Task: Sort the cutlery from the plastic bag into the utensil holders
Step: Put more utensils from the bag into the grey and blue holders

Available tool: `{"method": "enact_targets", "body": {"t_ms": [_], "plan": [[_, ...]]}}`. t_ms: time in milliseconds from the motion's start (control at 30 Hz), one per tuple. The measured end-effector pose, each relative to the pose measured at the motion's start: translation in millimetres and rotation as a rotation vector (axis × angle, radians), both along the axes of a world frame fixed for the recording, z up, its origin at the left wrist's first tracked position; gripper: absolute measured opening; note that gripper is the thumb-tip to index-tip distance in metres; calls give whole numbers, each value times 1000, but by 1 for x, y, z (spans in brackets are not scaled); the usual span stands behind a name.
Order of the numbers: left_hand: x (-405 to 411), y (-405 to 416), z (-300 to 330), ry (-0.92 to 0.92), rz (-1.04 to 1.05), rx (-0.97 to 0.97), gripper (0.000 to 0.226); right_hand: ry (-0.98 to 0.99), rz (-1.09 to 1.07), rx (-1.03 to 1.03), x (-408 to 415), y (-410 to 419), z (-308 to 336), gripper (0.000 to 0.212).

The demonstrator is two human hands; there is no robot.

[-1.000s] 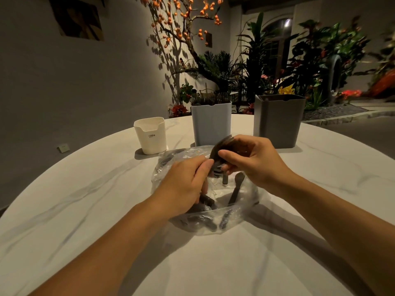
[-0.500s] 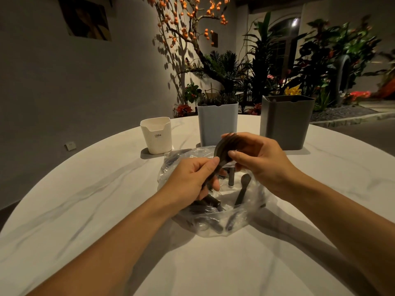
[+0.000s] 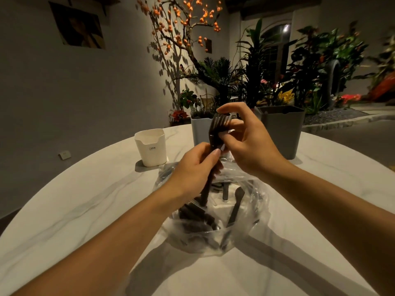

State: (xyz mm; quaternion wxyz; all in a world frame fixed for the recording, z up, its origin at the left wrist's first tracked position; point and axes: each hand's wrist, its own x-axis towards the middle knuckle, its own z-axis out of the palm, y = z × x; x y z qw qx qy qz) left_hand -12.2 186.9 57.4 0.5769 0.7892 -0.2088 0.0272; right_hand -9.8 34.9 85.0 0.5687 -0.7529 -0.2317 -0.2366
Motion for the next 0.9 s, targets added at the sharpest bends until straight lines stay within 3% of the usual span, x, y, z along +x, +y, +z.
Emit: {"method": "enact_targets", "body": {"t_ms": [100, 300, 600, 733, 800, 900], "plan": [[10, 1, 17, -87, 52, 61, 15, -46, -12, -88, 4, -2, 21, 52], [30, -2, 60, -32, 26, 24, 20, -61, 13, -109, 19, -4, 63, 50], [87, -7, 107, -118, -1, 45, 19, -202, -90, -177, 75, -10, 106, 45], [121, -13, 125, -202, 25, 45, 19, -459, -224, -295, 101, -12, 125, 28], [137, -16, 133, -239, 33, 33, 19, -624, -290, -386, 115, -14, 132, 28], [162, -19, 136, -255, 57, 38, 19, -716, -359, -453, 136, -17, 134, 29]]}}
